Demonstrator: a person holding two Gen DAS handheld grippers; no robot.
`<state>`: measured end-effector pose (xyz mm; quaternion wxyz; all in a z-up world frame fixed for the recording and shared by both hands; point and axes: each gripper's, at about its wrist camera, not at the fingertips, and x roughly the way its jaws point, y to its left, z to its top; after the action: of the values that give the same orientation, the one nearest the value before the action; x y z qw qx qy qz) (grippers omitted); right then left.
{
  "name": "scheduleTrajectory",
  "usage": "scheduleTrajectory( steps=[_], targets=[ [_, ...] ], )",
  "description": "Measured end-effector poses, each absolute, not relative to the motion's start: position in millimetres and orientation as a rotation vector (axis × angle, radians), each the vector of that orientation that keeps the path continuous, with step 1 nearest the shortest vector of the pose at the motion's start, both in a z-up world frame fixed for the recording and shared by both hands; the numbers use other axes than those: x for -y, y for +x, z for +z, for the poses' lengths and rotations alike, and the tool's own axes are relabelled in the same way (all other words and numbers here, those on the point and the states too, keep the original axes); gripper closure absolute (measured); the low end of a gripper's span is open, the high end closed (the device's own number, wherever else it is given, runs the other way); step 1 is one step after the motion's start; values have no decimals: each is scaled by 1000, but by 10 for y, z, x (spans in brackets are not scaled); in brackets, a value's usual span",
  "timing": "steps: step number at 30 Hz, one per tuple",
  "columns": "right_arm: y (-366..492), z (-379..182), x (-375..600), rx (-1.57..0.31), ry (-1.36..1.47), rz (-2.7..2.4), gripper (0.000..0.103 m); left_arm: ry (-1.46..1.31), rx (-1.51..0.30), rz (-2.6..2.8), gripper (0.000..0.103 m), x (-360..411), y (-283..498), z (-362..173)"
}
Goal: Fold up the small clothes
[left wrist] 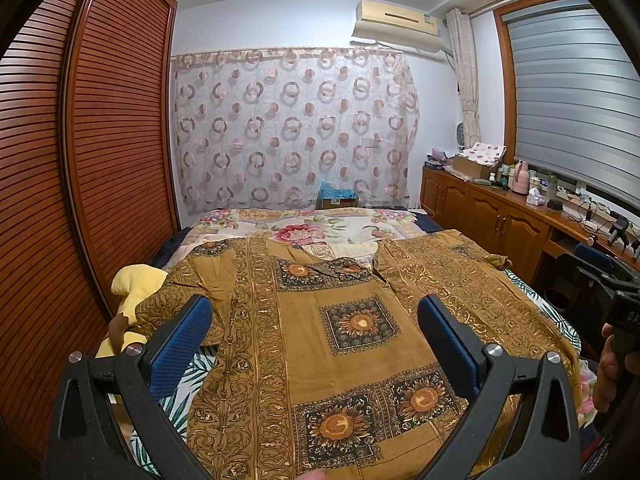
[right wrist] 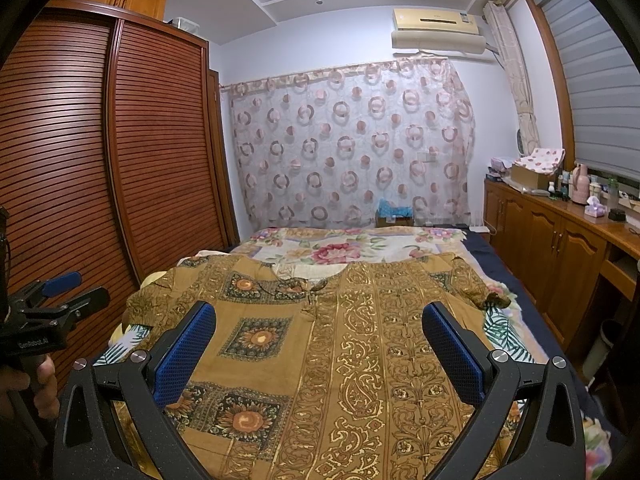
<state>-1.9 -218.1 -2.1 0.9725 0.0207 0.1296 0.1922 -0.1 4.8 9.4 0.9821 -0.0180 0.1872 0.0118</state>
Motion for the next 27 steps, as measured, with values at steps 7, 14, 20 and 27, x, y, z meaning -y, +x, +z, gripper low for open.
scheduleTrajectory(
  steps=[7, 14, 20, 27],
  targets=[
    [-20, -22, 2180, -261, 42, 387, 0, -34, -376, 25, 0, -51, -8, 114],
    [-15, -15, 2170, -261, 42, 388, 0, -33, -376, 24, 0, -42, -9, 103],
    [22, -46, 2127, -278, 42, 421, 0, -33, -407, 25, 0, -207, 39, 53],
    [266, -152, 1974, -335, 28, 483, 0, -60, -479, 75, 0, -734, 293, -254]
  ],
)
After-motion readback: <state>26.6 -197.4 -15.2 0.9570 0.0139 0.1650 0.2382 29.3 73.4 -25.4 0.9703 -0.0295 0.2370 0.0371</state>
